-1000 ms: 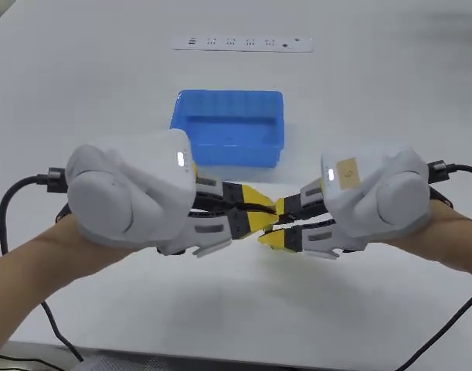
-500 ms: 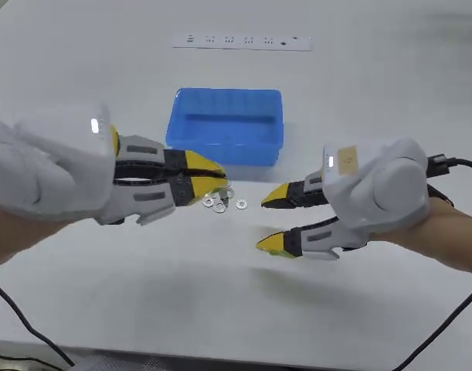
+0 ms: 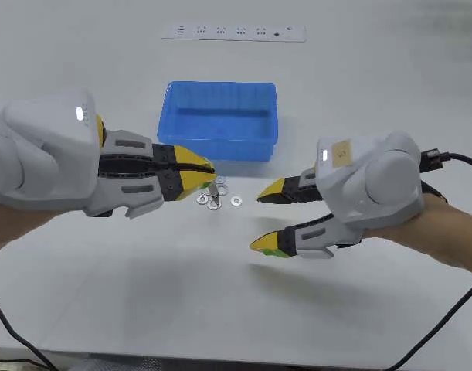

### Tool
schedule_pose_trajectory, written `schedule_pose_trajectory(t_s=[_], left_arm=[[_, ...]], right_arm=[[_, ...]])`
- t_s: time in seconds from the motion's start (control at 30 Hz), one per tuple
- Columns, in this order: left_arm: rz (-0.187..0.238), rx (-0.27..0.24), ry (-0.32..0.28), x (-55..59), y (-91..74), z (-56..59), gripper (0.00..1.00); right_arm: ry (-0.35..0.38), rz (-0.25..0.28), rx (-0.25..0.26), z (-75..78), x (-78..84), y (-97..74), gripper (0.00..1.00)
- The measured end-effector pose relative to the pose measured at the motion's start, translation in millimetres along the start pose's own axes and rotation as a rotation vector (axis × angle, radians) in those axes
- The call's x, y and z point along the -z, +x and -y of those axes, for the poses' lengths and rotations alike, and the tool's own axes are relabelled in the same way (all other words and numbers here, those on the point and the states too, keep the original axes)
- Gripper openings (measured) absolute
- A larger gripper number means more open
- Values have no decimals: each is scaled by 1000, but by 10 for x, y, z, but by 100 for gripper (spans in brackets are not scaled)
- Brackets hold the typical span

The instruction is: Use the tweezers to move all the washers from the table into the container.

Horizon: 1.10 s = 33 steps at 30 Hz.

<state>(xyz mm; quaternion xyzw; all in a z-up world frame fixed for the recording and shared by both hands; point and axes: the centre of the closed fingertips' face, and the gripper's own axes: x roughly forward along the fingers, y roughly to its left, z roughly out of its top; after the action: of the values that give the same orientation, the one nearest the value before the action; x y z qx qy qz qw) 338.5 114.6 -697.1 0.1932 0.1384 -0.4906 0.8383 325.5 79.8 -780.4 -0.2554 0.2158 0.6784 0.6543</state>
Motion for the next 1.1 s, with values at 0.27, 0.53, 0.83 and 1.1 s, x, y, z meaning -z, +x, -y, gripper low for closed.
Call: schedule_pose_trajectory(t_s=[0.27,0.53,0.83,1.1], left_arm=[[-9,2,-18,25,6,3,5],[-35,7,-29,88,11,18,5],[-32,63,-59,96,-2,34,5],[-67,63,-77,122,-27,-42,5]], right_arm=[[10,0,0,-17,16,15,38],[7,-1,4,-6,6,17,38],[15,7,-1,-12,-18,26,37],[59,79,-34,112,-316,254,37]])
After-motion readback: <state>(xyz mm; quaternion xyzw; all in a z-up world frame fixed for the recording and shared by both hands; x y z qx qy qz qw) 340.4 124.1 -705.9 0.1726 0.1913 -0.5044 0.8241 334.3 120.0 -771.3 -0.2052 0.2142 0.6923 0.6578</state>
